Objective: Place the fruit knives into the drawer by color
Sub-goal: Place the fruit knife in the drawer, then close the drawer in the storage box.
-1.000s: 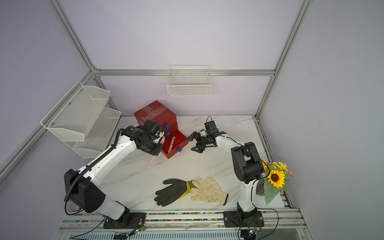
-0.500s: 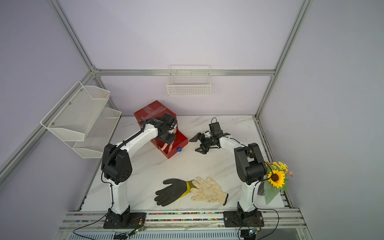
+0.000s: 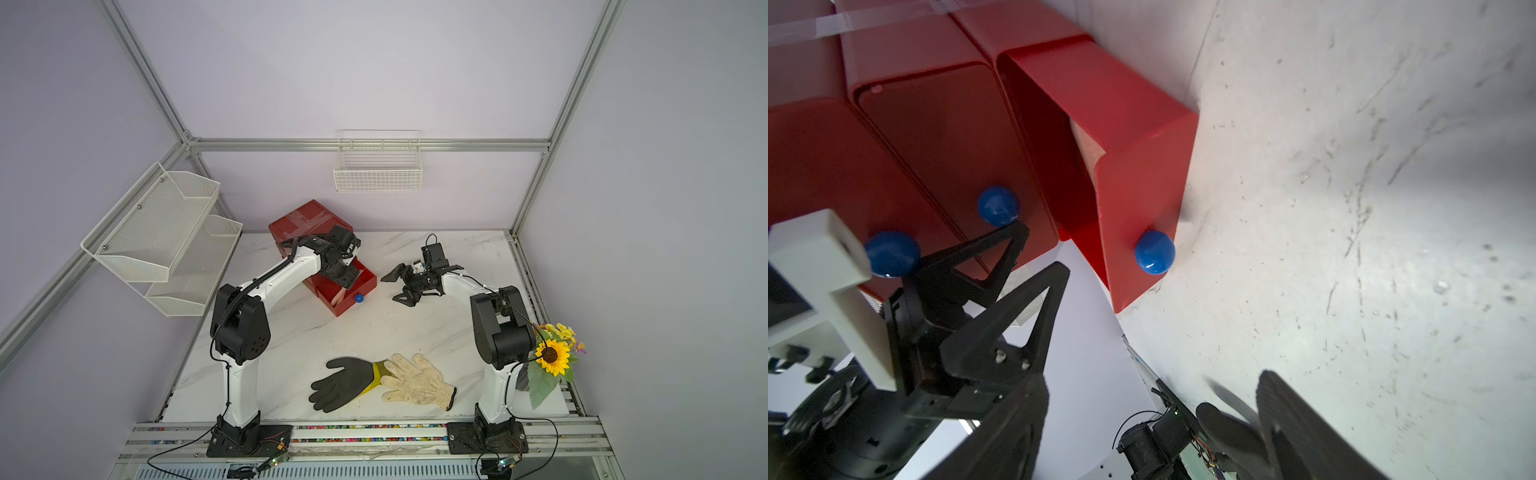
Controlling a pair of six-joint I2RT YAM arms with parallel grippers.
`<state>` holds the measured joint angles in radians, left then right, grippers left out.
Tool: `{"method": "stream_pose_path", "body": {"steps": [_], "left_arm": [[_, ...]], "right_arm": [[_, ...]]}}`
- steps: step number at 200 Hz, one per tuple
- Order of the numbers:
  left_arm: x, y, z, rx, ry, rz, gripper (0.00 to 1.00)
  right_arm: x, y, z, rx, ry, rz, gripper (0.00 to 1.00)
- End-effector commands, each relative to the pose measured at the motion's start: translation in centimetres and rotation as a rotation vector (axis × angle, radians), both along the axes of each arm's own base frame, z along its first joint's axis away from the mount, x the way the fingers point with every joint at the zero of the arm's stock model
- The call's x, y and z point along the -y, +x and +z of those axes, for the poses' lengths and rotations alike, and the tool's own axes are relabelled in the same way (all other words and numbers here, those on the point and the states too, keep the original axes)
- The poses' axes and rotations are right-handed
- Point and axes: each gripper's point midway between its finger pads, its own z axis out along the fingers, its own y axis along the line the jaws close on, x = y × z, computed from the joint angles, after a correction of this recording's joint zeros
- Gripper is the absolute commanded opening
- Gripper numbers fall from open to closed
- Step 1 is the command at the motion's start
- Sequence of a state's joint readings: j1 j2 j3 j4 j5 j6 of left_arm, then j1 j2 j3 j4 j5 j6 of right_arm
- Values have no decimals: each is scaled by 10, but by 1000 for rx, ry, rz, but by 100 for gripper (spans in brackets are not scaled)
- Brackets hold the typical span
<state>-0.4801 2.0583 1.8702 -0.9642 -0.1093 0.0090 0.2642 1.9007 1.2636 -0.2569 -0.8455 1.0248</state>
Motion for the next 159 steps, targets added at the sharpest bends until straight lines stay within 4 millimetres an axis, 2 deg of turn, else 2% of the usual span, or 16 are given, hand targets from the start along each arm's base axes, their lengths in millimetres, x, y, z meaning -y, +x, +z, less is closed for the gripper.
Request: {"method": "stream_pose_path", "body": {"steps": [1,9,21,27,31,54,70,82,94,100,108,133,159], "left_arm": [[29,6,62,104,-186,-41,77],[35,5,73,111,-229,-43,77],[40,7,96,148,-274,-36,77],[41,9,108,173,-290,-28,77],[40,10,116,193,-298,-21,77],[29,23,161,307,-345,30,73],[10,33,184,367,-396,100,66],[-4,41,195,398,-419,142,50],[-24,49,200,424,-413,206,18],[-32,53,198,422,-416,226,8],[-44,59,195,421,-411,259,0],[-73,71,172,389,-365,329,0],[-87,77,138,331,-301,372,0]], "right_arm": [[0,1,-6,2,11,-12,71],[0,2,-8,-5,22,-19,58],[-2,1,-12,-16,37,-26,20],[-2,1,-14,-22,41,-30,6],[-2,1,-15,-26,43,-32,0],[-3,3,-20,-35,47,-34,0],[-3,5,-23,-38,47,-36,0],[-4,7,-25,-41,48,-36,0],[-5,8,-26,-39,49,-35,0],[-5,9,-27,-40,49,-36,0],[-4,10,-29,-45,47,-38,0],[-5,14,-35,-55,56,-55,0],[-9,22,-42,-75,77,-72,0]]}}
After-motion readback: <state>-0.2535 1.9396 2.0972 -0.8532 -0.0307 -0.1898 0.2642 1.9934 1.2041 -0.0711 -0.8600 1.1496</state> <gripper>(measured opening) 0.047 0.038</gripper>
